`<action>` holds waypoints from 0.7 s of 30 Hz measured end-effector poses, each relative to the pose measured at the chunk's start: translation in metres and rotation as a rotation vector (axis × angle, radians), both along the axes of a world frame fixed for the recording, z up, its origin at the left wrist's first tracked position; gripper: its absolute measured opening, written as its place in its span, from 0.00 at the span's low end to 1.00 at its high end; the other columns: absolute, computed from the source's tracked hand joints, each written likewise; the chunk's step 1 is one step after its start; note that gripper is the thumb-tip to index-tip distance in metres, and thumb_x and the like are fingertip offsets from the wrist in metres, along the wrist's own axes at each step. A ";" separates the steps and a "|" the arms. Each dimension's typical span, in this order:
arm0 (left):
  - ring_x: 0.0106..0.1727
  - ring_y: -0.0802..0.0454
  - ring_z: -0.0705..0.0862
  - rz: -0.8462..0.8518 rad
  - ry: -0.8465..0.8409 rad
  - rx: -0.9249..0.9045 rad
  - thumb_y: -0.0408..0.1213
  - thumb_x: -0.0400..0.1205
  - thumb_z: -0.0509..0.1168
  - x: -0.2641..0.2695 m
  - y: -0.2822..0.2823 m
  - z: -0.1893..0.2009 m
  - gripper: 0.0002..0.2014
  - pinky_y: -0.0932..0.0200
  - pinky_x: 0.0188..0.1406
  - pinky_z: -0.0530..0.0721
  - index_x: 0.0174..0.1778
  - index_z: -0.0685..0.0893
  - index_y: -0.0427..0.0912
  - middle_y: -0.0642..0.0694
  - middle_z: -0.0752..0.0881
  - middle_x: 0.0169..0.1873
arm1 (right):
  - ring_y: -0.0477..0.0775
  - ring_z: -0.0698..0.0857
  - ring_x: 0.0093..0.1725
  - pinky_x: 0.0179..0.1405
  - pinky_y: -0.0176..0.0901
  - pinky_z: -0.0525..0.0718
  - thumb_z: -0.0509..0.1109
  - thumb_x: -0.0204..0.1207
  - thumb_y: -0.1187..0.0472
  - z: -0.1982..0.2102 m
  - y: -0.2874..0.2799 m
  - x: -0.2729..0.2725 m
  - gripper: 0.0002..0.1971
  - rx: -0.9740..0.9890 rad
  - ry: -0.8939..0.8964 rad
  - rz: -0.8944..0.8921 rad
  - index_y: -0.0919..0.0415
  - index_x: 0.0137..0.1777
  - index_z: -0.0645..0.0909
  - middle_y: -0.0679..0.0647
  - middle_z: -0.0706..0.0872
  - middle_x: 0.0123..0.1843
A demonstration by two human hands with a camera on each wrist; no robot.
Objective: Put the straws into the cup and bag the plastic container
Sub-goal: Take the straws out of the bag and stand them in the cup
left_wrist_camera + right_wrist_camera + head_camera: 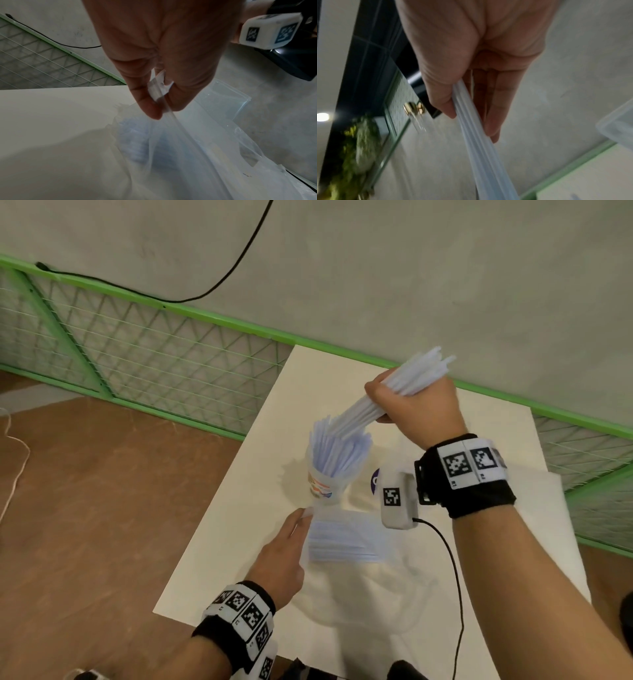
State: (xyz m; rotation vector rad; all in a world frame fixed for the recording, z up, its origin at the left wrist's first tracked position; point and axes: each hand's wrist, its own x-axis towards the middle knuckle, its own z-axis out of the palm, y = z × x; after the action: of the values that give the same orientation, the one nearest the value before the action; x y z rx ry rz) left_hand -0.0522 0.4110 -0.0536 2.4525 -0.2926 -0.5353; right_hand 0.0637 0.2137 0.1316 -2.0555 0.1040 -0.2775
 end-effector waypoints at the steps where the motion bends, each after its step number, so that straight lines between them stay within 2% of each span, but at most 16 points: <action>1: 0.53 0.44 0.84 0.000 0.000 -0.001 0.22 0.74 0.57 -0.001 0.000 0.000 0.43 0.56 0.53 0.82 0.84 0.52 0.54 0.62 0.48 0.83 | 0.51 0.92 0.38 0.40 0.55 0.92 0.77 0.71 0.62 0.005 -0.001 -0.004 0.03 0.069 -0.011 -0.008 0.60 0.38 0.89 0.55 0.91 0.37; 3: 0.53 0.43 0.84 0.001 0.005 -0.005 0.22 0.74 0.57 -0.001 0.000 0.001 0.43 0.54 0.54 0.82 0.84 0.52 0.54 0.61 0.48 0.83 | 0.51 0.92 0.40 0.39 0.51 0.92 0.78 0.72 0.64 0.010 -0.003 -0.013 0.02 0.196 0.012 0.026 0.61 0.39 0.89 0.55 0.91 0.38; 4: 0.52 0.43 0.85 0.001 0.008 -0.005 0.22 0.74 0.57 -0.002 0.000 0.001 0.43 0.54 0.55 0.82 0.84 0.52 0.54 0.62 0.47 0.83 | 0.52 0.92 0.40 0.39 0.51 0.92 0.78 0.72 0.64 0.010 -0.003 -0.015 0.02 0.196 0.037 0.063 0.61 0.40 0.89 0.56 0.92 0.39; 9: 0.54 0.43 0.85 -0.007 0.008 -0.009 0.22 0.74 0.56 -0.001 -0.001 0.001 0.43 0.53 0.56 0.82 0.84 0.52 0.54 0.62 0.47 0.83 | 0.48 0.91 0.33 0.41 0.52 0.92 0.75 0.73 0.56 -0.016 0.003 -0.006 0.06 -0.178 0.102 0.125 0.57 0.40 0.89 0.53 0.92 0.36; 13: 0.55 0.44 0.84 -0.005 0.007 -0.016 0.22 0.75 0.56 -0.001 0.000 0.000 0.43 0.56 0.55 0.82 0.84 0.52 0.55 0.61 0.48 0.83 | 0.51 0.91 0.37 0.42 0.53 0.91 0.75 0.69 0.49 -0.047 0.006 0.012 0.12 -0.236 0.134 0.116 0.58 0.40 0.89 0.53 0.91 0.36; 15: 0.54 0.43 0.84 -0.007 0.004 -0.017 0.22 0.75 0.56 -0.002 0.000 0.000 0.43 0.58 0.53 0.80 0.85 0.52 0.54 0.61 0.48 0.83 | 0.49 0.90 0.41 0.40 0.41 0.88 0.75 0.68 0.43 -0.061 0.008 0.019 0.16 -0.300 0.154 0.143 0.56 0.44 0.89 0.50 0.90 0.39; 16: 0.54 0.43 0.84 -0.008 0.000 -0.016 0.22 0.75 0.56 -0.001 0.000 0.000 0.43 0.59 0.52 0.80 0.85 0.51 0.54 0.61 0.48 0.83 | 0.48 0.88 0.45 0.40 0.34 0.85 0.76 0.69 0.44 -0.067 0.010 0.020 0.15 -0.357 0.146 0.157 0.54 0.48 0.88 0.48 0.89 0.42; 17: 0.54 0.44 0.84 -0.009 -0.003 -0.015 0.22 0.75 0.55 -0.001 0.001 0.000 0.43 0.60 0.51 0.79 0.85 0.51 0.54 0.61 0.48 0.83 | 0.48 0.87 0.49 0.44 0.33 0.83 0.77 0.70 0.46 -0.071 0.011 0.020 0.16 -0.389 0.111 0.160 0.52 0.54 0.87 0.47 0.89 0.47; 19: 0.53 0.44 0.84 -0.008 -0.009 -0.015 0.22 0.75 0.55 -0.001 0.001 -0.001 0.43 0.62 0.49 0.77 0.85 0.51 0.54 0.61 0.48 0.83 | 0.50 0.82 0.60 0.61 0.46 0.81 0.80 0.68 0.48 -0.078 0.010 0.017 0.25 -0.362 -0.014 0.147 0.51 0.65 0.81 0.48 0.84 0.61; 21: 0.51 0.44 0.84 -0.007 -0.014 -0.012 0.21 0.75 0.55 -0.001 0.002 -0.001 0.43 0.63 0.47 0.77 0.85 0.52 0.54 0.61 0.48 0.83 | 0.54 0.76 0.69 0.70 0.54 0.76 0.79 0.70 0.49 -0.084 0.008 0.009 0.32 -0.306 -0.164 0.116 0.53 0.73 0.73 0.50 0.76 0.72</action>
State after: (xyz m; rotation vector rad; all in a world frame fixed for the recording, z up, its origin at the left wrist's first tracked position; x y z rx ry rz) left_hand -0.0533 0.4127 -0.0548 2.4455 -0.3097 -0.5182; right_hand 0.0728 0.2220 0.0480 -2.3214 -0.1680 -0.4085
